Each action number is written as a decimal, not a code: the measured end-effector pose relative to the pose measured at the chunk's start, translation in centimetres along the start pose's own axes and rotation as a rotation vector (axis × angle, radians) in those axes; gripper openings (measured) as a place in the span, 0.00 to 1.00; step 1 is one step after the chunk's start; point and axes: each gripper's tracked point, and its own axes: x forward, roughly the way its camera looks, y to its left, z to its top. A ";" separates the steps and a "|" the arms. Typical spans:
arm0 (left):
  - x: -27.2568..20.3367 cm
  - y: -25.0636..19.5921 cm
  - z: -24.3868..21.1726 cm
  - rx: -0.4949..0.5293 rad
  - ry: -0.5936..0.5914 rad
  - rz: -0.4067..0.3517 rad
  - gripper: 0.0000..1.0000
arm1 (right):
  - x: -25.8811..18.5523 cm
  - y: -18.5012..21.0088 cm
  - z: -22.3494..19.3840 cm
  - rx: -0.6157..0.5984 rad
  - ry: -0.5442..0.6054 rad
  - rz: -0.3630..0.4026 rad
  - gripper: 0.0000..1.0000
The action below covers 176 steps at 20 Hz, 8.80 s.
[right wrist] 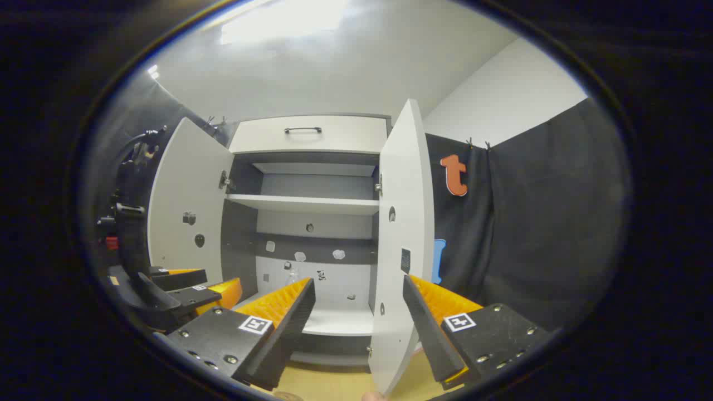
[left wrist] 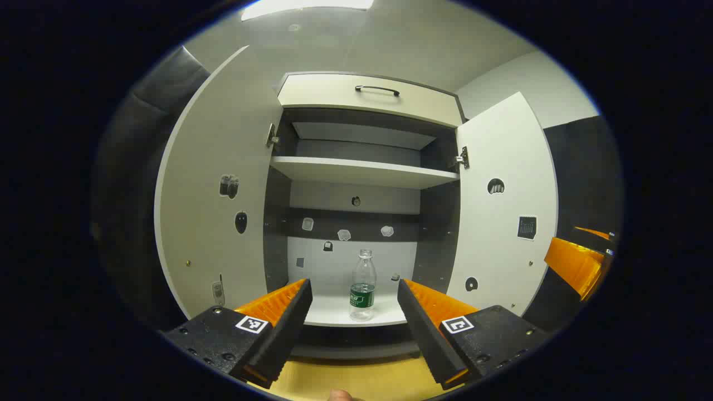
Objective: Grasp the bottle in the cabinet with the left hand and place it on the coaster, then close the right door with the right hand and the left door with the left hand.
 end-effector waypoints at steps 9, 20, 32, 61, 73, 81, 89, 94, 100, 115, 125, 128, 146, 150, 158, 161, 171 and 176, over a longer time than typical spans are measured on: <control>6.4 0.3 -2.0 0.046 0.035 0.008 0.98 | 1.3 0.3 0.3 -0.019 -0.022 -0.004 0.96; 18.8 -0.1 -7.8 0.054 0.133 0.020 0.98 | 1.4 -2.2 1.2 -0.056 -0.045 -0.098 0.96; 27.0 -0.5 -12.0 0.056 0.207 0.051 0.80 | 0.0 -6.1 1.1 -0.097 -0.031 -0.227 0.96; 1.1 2.8 -28.3 -0.072 0.484 -0.281 0.79 | -2.2 -8.6 3.8 -0.053 -0.085 -0.152 0.94; -2.1 3.5 -41.5 -0.222 0.647 -0.216 0.78 | -3.6 -9.4 3.6 -0.066 -0.071 -0.169 0.96; -1.3 2.3 -42.2 -0.130 0.553 -0.256 0.78 | -4.1 -10.3 3.9 -0.064 -0.067 -0.189 0.96; -2.8 0.7 -41.9 -0.067 0.483 -0.295 0.83 | -3.3 -10.3 3.6 -0.073 -0.056 -0.175 0.96; -4.1 0.3 -41.6 -0.023 0.495 -0.318 0.94 | -2.5 -10.4 2.6 -0.079 -0.036 -0.167 0.96; -4.8 0.3 -40.2 -0.027 0.490 -0.323 0.96 | -1.8 -10.0 2.0 -0.087 -0.031 -0.148 0.96; -2.3 1.8 -17.1 -0.059 0.181 -0.200 0.96 | -1.0 -12.9 0.6 -0.094 -0.023 -0.198 0.96; -3.2 3.7 -8.0 -0.045 0.160 -0.096 0.97 | 4.3 -16.1 -2.5 -0.146 0.066 -0.241 0.96; -4.1 5.4 -7.2 -0.003 0.148 -0.040 0.96 | 4.7 -15.3 -3.1 -0.135 0.080 -0.217 0.95; -8.6 11.0 -6.5 0.029 0.140 0.148 0.96 | 7.9 -1.9 -4.5 -0.023 0.092 0.125 0.95; -10.3 13.6 -6.7 0.013 0.147 0.229 0.96 | 8.6 2.7 -5.8 0.020 0.124 0.251 0.95; -12.9 18.2 -7.0 -0.011 0.152 0.370 0.96 | 8.2 10.9 -6.1 0.065 0.138 0.408 0.95; -13.1 19.8 -7.1 -0.017 0.156 0.405 0.96 | 8.1 11.5 -5.9 0.070 0.137 0.414 0.95; -12.2 20.6 -8.1 -0.036 0.169 0.404 0.94 | 8.6 10.9 -5.7 0.084 0.132 0.389 0.95; -11.6 20.8 -7.8 -0.034 0.156 0.403 0.97 | 8.7 10.7 -5.8 0.080 0.129 0.382 0.92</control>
